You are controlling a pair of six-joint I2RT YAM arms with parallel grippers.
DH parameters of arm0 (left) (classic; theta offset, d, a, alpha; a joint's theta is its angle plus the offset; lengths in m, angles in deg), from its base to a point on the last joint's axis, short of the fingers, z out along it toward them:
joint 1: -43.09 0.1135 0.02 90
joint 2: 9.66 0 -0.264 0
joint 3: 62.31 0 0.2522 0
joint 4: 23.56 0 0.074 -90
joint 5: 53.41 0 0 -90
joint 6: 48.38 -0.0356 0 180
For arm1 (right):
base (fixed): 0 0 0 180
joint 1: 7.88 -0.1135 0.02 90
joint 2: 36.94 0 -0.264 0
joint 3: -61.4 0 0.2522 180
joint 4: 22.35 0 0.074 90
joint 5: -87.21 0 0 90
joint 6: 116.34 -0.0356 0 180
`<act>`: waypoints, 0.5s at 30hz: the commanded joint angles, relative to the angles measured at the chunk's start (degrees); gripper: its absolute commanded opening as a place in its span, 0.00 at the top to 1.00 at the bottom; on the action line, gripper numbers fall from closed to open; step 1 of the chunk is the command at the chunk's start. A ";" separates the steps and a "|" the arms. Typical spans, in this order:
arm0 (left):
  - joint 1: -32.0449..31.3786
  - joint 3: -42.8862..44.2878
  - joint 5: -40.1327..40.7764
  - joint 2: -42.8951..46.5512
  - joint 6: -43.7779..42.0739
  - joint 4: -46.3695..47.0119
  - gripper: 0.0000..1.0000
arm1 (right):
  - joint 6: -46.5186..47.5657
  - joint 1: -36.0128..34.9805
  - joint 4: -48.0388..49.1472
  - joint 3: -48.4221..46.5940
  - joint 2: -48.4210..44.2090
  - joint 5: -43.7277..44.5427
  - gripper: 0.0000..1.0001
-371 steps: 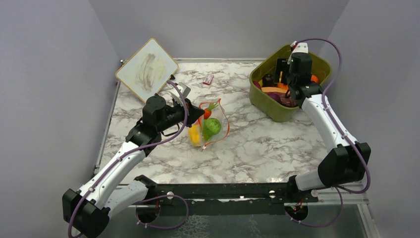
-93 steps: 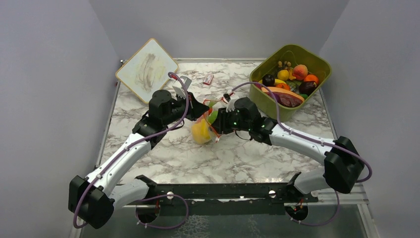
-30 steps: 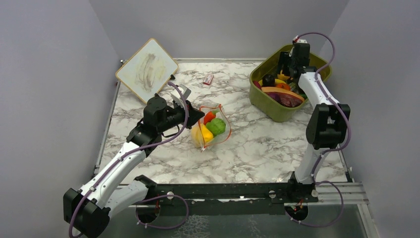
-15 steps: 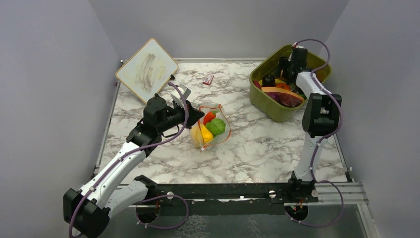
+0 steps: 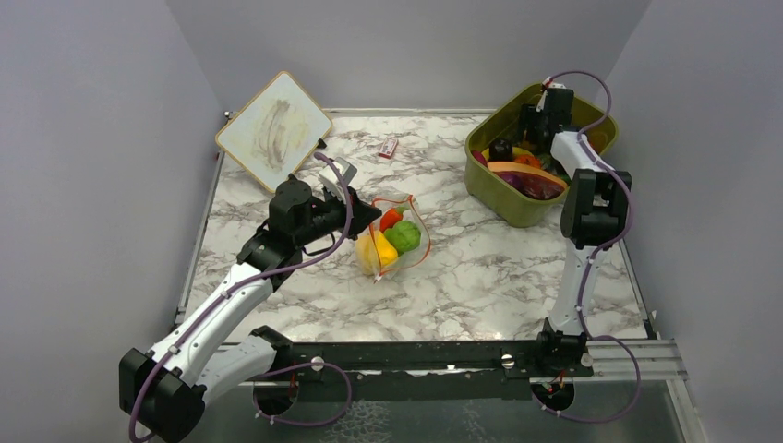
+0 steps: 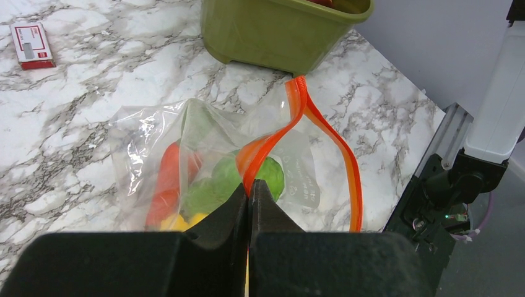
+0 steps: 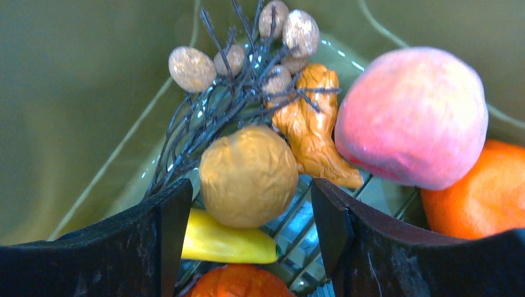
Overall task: Place the food in the zip-top bag and seal the zipper
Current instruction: Pick up the fake vegetable from the bin.
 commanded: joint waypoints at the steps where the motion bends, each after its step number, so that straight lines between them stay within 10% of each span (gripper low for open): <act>1: 0.02 -0.54 0.23 -0.03 -0.25 2.07 1.00 | 2.53 0.54 1.34 -4.12 2.55 -1.54 0.28; 15: 0.03 -0.63 0.96 0.92 -0.78 1.72 1.00 | 1.78 0.63 0.23 -5.07 1.89 -3.04 0.43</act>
